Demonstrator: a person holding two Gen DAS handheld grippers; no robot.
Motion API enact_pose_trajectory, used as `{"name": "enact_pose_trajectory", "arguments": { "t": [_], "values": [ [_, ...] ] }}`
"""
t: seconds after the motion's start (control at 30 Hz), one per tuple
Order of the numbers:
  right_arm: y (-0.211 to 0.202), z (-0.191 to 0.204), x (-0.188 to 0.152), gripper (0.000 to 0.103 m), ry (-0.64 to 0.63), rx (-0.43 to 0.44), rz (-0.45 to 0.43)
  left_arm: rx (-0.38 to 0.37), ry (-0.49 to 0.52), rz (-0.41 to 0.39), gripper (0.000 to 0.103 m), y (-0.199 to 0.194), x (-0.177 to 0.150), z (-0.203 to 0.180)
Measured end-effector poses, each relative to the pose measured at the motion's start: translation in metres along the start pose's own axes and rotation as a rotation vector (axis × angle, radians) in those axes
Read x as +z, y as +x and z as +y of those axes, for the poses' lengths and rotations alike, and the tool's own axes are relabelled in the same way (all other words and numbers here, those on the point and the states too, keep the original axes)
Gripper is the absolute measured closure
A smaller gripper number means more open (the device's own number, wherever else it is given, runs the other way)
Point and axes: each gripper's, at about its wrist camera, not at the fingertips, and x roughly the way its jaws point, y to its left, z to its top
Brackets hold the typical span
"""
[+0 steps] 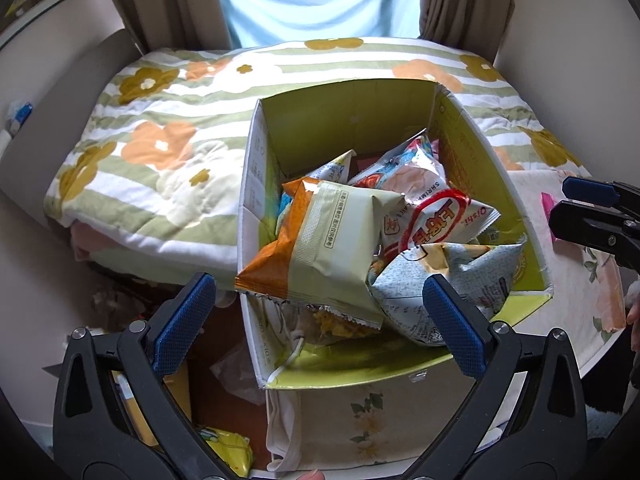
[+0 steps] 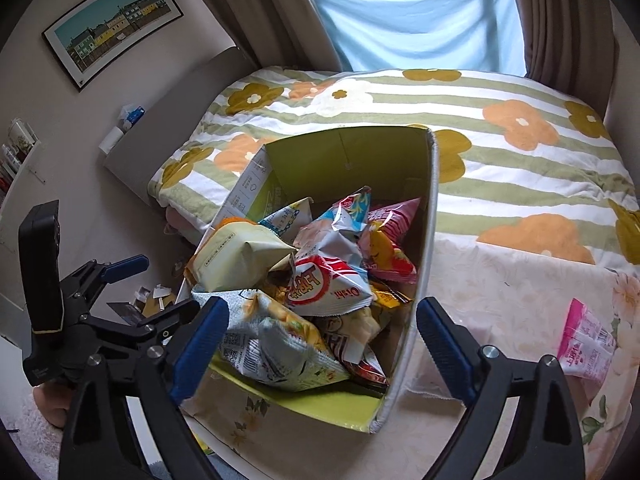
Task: Organize snacks
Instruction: 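Open both tools to drop the two packets into the box, then move the left tool to the white packet while the right tool approaches the pink packet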
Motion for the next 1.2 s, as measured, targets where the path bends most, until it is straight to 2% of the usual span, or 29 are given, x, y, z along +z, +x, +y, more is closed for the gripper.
{"name": "enact_pose_trajectory", "arguments": {
  "t": [0.17, 0.33, 0.7, 0.87, 1.0, 1.2],
  "values": [
    [-0.013, -0.003, -0.004, 0.01, 0.011, -0.038, -0.002, -0.037, 0.01, -0.015, 0.0, -0.006, 0.002, -0.008],
    [-0.029, -0.011, -0.007, 0.01, 0.023, -0.079, -0.024, -0.113, -0.009, -0.022, 0.0, -0.005, 0.006, -0.021],
    [-0.09, -0.053, -0.018, 0.01, 0.094, -0.226, -0.104, -0.179, 0.104, -0.048, 0.0, -0.012, 0.017, -0.076],
    [-0.113, -0.078, -0.023, 0.01, 0.058, -0.264, -0.12, -0.171, 0.119, -0.054, 0.0, -0.016, 0.015, -0.103],
    [-0.122, -0.106, -0.029, 0.01, 0.025, -0.271, -0.122, -0.143, 0.084, -0.069, 0.0, -0.019, 0.014, -0.126],
    [-0.119, -0.154, -0.035, 0.01, -0.024, -0.207, -0.075, -0.083, -0.014, -0.06, 0.0, -0.018, 0.012, -0.173]
  ]
}}
